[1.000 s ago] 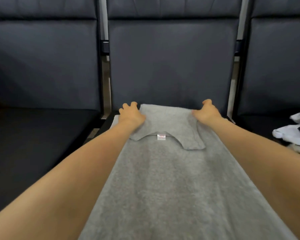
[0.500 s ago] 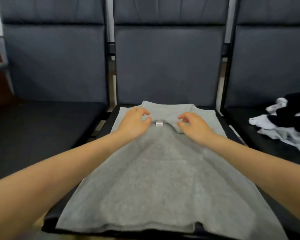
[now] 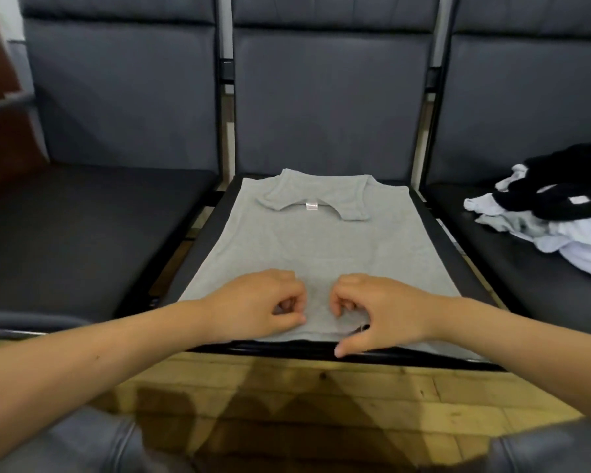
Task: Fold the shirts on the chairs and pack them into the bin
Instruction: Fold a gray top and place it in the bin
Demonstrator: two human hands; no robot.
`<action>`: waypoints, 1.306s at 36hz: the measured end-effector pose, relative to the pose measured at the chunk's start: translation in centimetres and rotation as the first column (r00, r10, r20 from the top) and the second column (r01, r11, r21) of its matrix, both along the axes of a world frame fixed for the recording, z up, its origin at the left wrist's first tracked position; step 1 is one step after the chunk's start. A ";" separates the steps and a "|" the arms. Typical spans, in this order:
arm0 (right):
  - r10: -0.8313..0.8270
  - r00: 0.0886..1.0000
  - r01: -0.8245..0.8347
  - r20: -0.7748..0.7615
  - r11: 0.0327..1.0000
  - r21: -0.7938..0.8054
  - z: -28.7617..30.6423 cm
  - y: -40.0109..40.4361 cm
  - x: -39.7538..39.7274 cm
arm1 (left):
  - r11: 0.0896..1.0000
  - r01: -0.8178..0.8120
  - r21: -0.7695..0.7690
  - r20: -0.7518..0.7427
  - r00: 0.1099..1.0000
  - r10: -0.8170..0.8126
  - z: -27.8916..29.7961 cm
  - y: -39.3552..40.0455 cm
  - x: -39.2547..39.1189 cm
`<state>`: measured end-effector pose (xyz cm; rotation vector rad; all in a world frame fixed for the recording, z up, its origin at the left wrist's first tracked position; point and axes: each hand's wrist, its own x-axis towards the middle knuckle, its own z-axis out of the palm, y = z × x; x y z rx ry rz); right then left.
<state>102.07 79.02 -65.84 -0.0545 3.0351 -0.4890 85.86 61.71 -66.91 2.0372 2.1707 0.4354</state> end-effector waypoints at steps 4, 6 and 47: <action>0.095 0.990 -0.081 -0.101 0.988 0.135 -1.0 0.0 0.8 | 1.000 0.013 0.014 0.022 1.000 -0.013 -0.2 -0.6 -0.2; 0.112 0.981 -0.091 -0.159 0.987 0.136 -1.2 -0.1 0.7 | 1.000 0.025 0.011 0.007 1.000 -0.025 -0.3 -0.7 -0.1; -0.961 0.272 0.699 -0.058 0.238 -0.674 1.3 14.1 -0.2 | 0.698 -0.716 -0.008 0.891 0.312 0.331 2.4 2.1 -11.0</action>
